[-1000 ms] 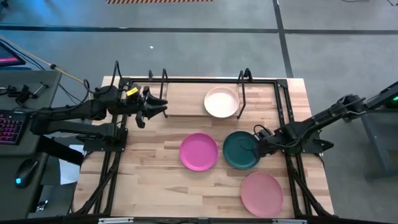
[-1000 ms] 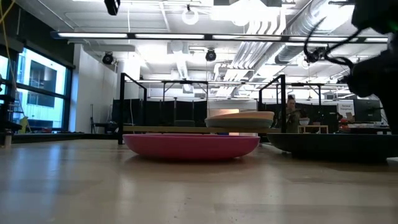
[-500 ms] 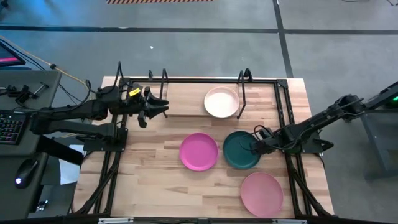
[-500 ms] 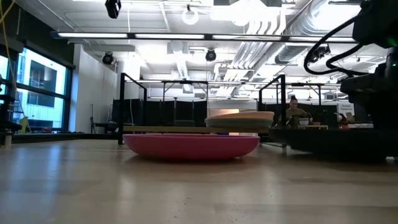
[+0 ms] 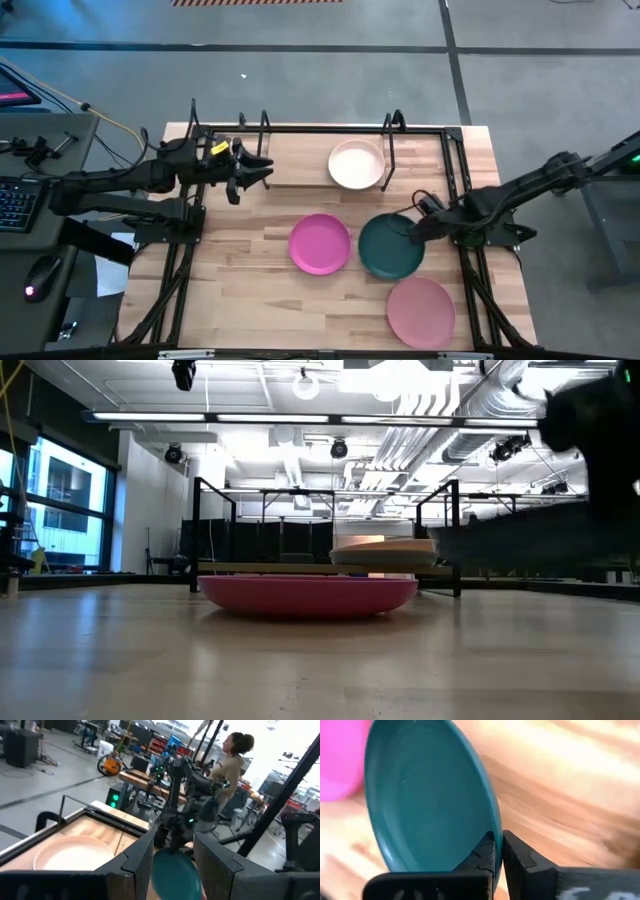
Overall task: Place and stack plates onto a shelf
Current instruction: Put the dark green plate on the shelf
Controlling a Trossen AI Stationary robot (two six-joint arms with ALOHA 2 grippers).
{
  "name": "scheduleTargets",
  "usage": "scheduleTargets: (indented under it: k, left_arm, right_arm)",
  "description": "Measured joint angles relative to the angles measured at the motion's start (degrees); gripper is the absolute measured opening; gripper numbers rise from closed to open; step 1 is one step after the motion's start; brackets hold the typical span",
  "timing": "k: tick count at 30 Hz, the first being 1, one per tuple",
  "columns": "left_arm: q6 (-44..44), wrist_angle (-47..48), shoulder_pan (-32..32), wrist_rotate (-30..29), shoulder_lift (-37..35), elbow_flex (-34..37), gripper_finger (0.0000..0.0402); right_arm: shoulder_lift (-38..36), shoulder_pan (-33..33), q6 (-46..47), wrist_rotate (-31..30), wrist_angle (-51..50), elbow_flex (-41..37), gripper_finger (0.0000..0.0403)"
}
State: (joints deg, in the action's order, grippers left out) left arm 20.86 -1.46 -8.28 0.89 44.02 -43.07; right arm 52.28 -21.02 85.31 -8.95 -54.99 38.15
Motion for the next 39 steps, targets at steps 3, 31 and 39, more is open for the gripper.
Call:
scheduleTargets:
  k: [3,31,39]
  left_arm:
    - [-0.1,-0.5,0.0,-0.9,-0.2,-0.7,0.013]
    - [16.1,7.5,4.7,5.4,19.6,-1.0,0.0209]
    - [26.1,0.0,4.5,6.7,27.7,-1.0,0.0235]
  right_arm:
    - [-0.8,0.0,-2.9,-2.4,-2.0,6.1,0.0001]
    - [16.8,9.4,-21.8,-8.5,25.2,13.2,0.0]
    - [16.8,11.7,-24.1,-8.5,24.4,13.2,0.0]
